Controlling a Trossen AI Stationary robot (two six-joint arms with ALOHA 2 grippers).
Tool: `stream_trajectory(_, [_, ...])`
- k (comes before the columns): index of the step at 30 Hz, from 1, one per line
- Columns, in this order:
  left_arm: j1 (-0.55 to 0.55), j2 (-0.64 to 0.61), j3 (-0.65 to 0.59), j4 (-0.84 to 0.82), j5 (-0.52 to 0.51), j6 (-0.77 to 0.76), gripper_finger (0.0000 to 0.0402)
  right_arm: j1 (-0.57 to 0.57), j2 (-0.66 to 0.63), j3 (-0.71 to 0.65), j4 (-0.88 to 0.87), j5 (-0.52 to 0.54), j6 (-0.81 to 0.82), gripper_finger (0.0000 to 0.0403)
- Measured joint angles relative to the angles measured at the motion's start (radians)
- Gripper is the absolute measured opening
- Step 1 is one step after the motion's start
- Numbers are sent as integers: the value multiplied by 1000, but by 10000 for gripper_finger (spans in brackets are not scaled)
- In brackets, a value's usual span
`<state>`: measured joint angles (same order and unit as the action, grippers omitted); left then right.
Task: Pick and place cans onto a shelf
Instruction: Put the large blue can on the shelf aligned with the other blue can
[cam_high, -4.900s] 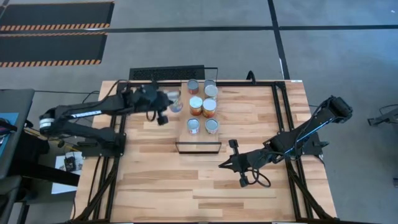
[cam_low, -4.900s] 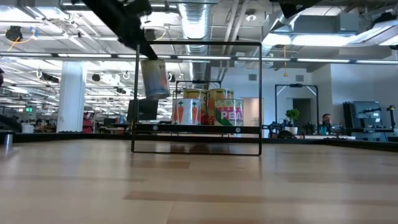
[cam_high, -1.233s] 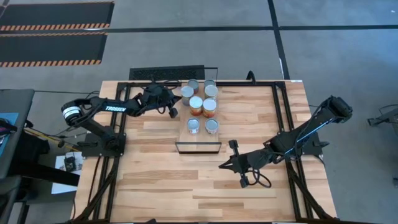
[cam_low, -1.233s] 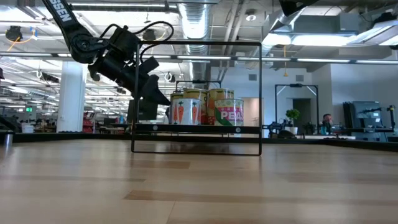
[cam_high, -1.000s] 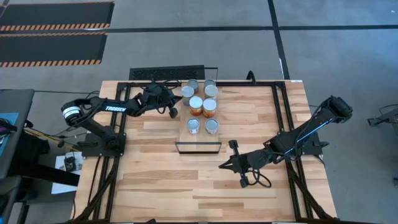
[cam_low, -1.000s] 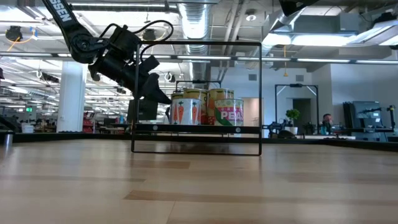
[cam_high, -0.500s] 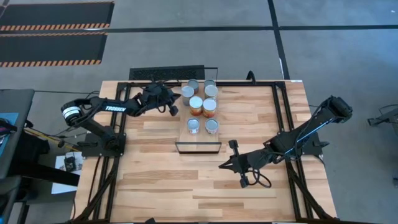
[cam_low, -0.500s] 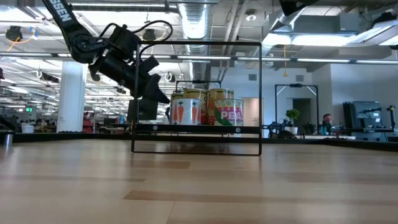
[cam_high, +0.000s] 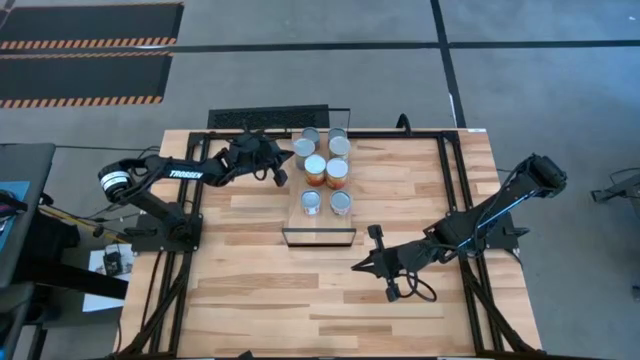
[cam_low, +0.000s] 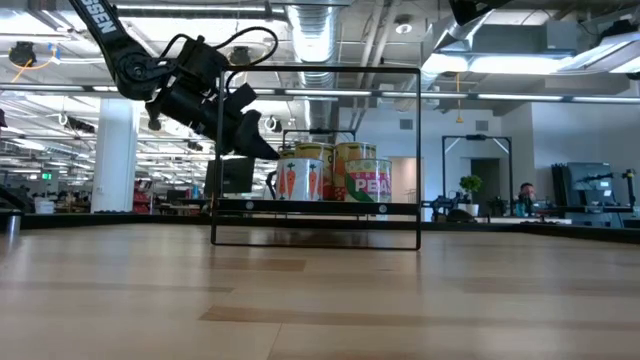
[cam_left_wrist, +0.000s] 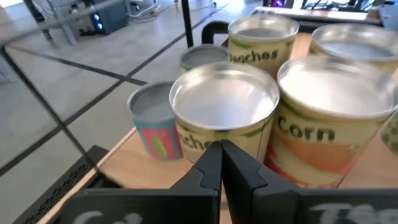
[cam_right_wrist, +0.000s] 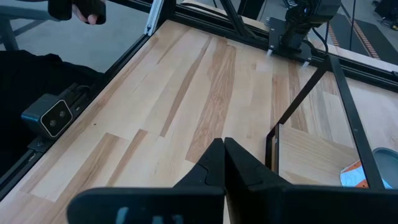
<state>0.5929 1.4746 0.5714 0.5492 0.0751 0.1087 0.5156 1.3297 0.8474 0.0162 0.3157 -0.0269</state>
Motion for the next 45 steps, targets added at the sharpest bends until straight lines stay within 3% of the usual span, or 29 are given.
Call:
stream_trajectory(20, [-7,0,56,-72,17,18,0,2,0,0,0,0,0,12])
stream_trajectory(25, [15,3,56,-148,-42,26,0,2,0,0,-1,0,0,12])
stream_trajectory(35, [1,164,112,-69,8,-12,0,9,0,0,-1,0,0,12])
stream_trajectory(45, [0,154,130,-65,34,-18,0,21,0,0,0,0,0,12])
